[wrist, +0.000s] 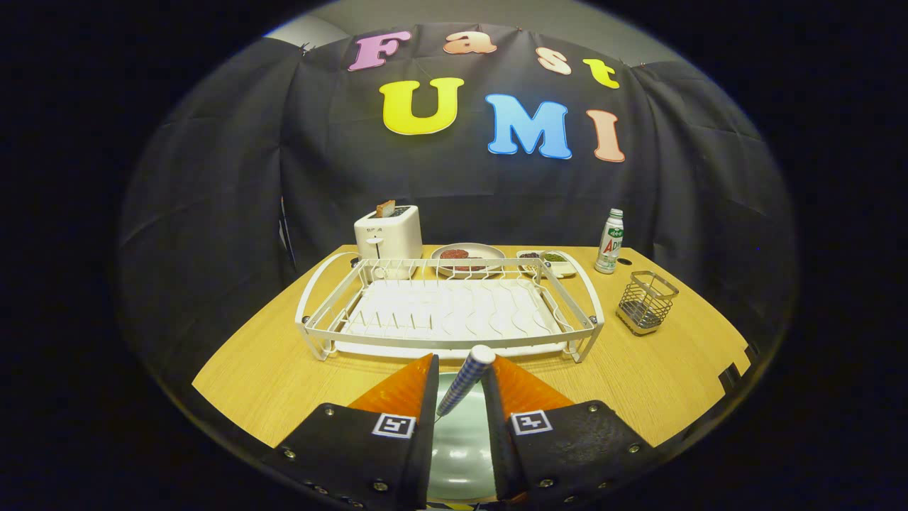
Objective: Take the plate from the dish rack, then take the spoon from the basket and place it into the plate.
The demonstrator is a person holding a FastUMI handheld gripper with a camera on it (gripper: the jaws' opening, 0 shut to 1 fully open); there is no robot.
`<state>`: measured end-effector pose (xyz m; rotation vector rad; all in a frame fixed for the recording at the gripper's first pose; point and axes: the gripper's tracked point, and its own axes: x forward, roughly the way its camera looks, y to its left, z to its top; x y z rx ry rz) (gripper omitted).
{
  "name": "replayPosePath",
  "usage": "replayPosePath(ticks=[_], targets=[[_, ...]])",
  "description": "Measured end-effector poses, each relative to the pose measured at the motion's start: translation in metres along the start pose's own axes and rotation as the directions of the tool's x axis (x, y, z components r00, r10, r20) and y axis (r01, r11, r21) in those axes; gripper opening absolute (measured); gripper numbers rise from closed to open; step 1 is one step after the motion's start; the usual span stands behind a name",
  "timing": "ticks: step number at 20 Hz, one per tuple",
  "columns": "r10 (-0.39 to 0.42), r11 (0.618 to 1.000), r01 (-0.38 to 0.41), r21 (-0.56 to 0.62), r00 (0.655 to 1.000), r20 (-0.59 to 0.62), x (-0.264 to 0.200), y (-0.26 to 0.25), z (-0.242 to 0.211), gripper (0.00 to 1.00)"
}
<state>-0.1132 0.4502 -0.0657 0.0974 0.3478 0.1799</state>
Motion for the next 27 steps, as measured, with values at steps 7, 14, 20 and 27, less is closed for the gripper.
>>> replayPosePath(ticks=[7, 14, 20, 27], targets=[[-0.1, 0.995, 0.1, 0.0, 0.994, 0.033, 0.006, -0.04, 0.031, 0.44], [-0.115, 0.993, 0.115, 0.005, 0.99, 0.081, 0.011, -0.058, 0.077, 0.44], [-0.139, 0.989, 0.145, -0.004, 0.955, 0.262, -0.004, -0.085, 0.182, 0.44], [-0.17, 0.985, 0.17, 0.033, 0.915, 0.366, -0.026, -0.128, 0.262, 0.44]])
